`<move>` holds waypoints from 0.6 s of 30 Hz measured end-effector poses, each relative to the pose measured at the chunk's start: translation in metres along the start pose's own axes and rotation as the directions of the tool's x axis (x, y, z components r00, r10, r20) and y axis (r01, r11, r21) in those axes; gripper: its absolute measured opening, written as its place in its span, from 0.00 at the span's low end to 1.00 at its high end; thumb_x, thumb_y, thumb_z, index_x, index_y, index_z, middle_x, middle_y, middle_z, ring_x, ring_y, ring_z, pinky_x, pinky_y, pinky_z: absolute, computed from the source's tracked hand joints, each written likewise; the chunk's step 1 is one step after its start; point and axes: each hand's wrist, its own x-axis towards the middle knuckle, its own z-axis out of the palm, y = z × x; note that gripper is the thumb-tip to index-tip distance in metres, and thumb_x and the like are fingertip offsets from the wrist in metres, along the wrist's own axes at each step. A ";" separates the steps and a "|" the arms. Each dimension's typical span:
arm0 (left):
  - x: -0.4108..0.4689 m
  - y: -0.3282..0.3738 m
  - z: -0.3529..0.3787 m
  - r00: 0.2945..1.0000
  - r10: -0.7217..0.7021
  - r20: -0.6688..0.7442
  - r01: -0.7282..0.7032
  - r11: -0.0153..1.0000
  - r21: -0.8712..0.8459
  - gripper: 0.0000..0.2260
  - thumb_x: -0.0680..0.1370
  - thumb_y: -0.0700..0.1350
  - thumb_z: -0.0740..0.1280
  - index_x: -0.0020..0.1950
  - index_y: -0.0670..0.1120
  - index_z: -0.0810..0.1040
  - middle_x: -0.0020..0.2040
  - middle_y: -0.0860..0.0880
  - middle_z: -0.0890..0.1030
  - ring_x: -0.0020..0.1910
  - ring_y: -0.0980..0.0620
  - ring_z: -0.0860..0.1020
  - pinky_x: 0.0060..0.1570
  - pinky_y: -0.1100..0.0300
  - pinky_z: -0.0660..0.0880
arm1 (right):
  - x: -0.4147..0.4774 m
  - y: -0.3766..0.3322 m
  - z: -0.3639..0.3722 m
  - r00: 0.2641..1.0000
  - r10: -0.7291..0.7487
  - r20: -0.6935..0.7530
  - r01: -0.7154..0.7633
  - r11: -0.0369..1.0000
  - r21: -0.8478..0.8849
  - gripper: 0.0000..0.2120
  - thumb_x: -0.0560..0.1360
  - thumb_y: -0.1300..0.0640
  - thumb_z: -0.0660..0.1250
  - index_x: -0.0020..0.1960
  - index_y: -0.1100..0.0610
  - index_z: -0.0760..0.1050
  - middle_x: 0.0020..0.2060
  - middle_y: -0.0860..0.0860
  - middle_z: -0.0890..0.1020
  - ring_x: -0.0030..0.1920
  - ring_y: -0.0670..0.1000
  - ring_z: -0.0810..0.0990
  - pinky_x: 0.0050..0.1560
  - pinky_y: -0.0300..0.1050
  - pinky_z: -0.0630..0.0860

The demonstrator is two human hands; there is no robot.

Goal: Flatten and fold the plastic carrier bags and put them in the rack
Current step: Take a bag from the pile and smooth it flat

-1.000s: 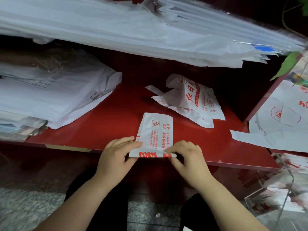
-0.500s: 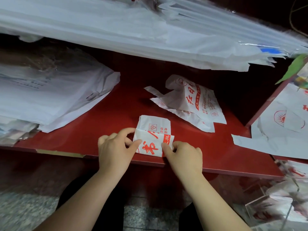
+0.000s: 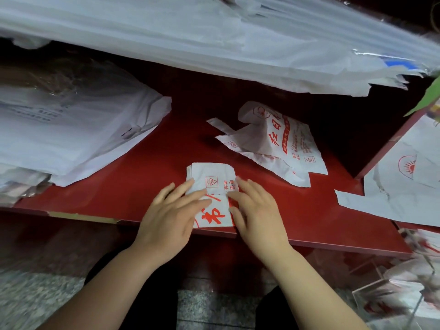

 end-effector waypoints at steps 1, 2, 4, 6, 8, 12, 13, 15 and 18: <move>-0.003 -0.002 -0.002 0.999 0.022 0.047 -0.020 0.999 -0.032 0.17 0.75 0.47 0.54 0.55 0.47 0.81 0.56 0.49 0.81 0.62 0.52 0.67 0.61 0.56 0.58 | -0.003 0.003 0.001 0.997 -0.066 0.031 0.065 0.998 0.008 0.16 0.73 0.50 0.56 0.49 0.56 0.80 0.53 0.54 0.82 0.54 0.57 0.80 0.52 0.59 0.75; -0.004 -0.003 -0.004 0.995 0.043 0.094 -0.038 0.998 -0.049 0.18 0.78 0.52 0.53 0.57 0.49 0.79 0.56 0.49 0.81 0.61 0.54 0.67 0.61 0.57 0.58 | -0.005 0.003 0.000 0.991 -0.099 0.089 0.099 0.995 0.005 0.20 0.76 0.47 0.54 0.50 0.56 0.80 0.52 0.53 0.82 0.54 0.56 0.80 0.55 0.59 0.73; -0.008 -0.007 -0.008 0.978 0.101 0.185 -0.100 0.995 -0.012 0.26 0.76 0.66 0.49 0.61 0.51 0.73 0.58 0.50 0.80 0.61 0.56 0.67 0.61 0.58 0.59 | -0.011 0.006 -0.003 0.971 -0.137 0.194 0.133 0.991 0.031 0.27 0.76 0.39 0.52 0.54 0.58 0.79 0.54 0.54 0.82 0.55 0.55 0.80 0.59 0.56 0.66; -0.011 -0.008 -0.009 0.968 0.148 0.201 -0.157 0.987 0.030 0.29 0.70 0.68 0.53 0.62 0.51 0.68 0.58 0.50 0.80 0.60 0.56 0.68 0.60 0.59 0.60 | -0.019 0.010 -0.006 0.956 -0.187 0.224 0.178 0.982 0.059 0.30 0.68 0.37 0.58 0.57 0.58 0.77 0.56 0.55 0.80 0.57 0.55 0.79 0.60 0.54 0.66; -0.018 -0.007 -0.009 0.977 0.146 0.153 -0.144 0.989 -0.022 0.25 0.68 0.60 0.58 0.60 0.50 0.68 0.55 0.50 0.81 0.57 0.56 0.70 0.58 0.60 0.62 | -0.030 0.014 -0.008 0.950 -0.242 0.196 0.235 0.970 0.056 0.27 0.65 0.41 0.59 0.59 0.55 0.73 0.57 0.53 0.80 0.57 0.53 0.79 0.58 0.49 0.72; -0.030 0.003 -0.011 1.000 0.007 0.016 -0.003 0.973 -0.231 0.18 0.67 0.49 0.60 0.56 0.52 0.71 0.50 0.59 0.81 0.50 0.59 0.72 0.56 0.75 0.58 | -0.043 0.016 -0.008 0.973 -0.225 0.045 0.213 0.960 0.181 0.17 0.68 0.52 0.61 0.56 0.52 0.70 0.52 0.51 0.82 0.55 0.48 0.74 0.58 0.40 0.68; -0.030 0.006 -0.012 0.997 -0.077 -0.020 0.067 0.947 -0.315 0.18 0.67 0.50 0.60 0.56 0.54 0.71 0.50 0.65 0.79 0.49 0.63 0.72 0.54 0.78 0.58 | -0.044 0.015 -0.008 0.980 -0.200 0.013 0.191 0.953 0.237 0.16 0.68 0.53 0.61 0.55 0.52 0.71 0.49 0.50 0.82 0.52 0.47 0.73 0.56 0.40 0.68; -0.027 0.011 -0.015 0.953 -0.302 -0.023 0.254 0.839 -0.481 0.17 0.67 0.54 0.62 0.55 0.59 0.73 0.47 0.76 0.75 0.49 0.73 0.70 0.54 0.80 0.60 | -0.042 0.010 -0.013 0.998 -0.068 -0.006 0.066 0.926 0.372 0.14 0.68 0.53 0.62 0.52 0.53 0.76 0.44 0.50 0.83 0.48 0.45 0.73 0.52 0.37 0.68; -0.017 0.016 -0.017 0.872 -0.489 0.012 0.410 0.718 -0.562 0.11 0.67 0.56 0.68 0.49 0.64 0.76 0.40 0.66 0.80 0.50 0.69 0.76 0.59 0.62 0.69 | -0.028 0.001 -0.024 0.981 0.170 0.097 -0.195 0.812 0.551 0.08 0.68 0.49 0.64 0.44 0.49 0.79 0.35 0.44 0.80 0.42 0.43 0.74 0.44 0.32 0.68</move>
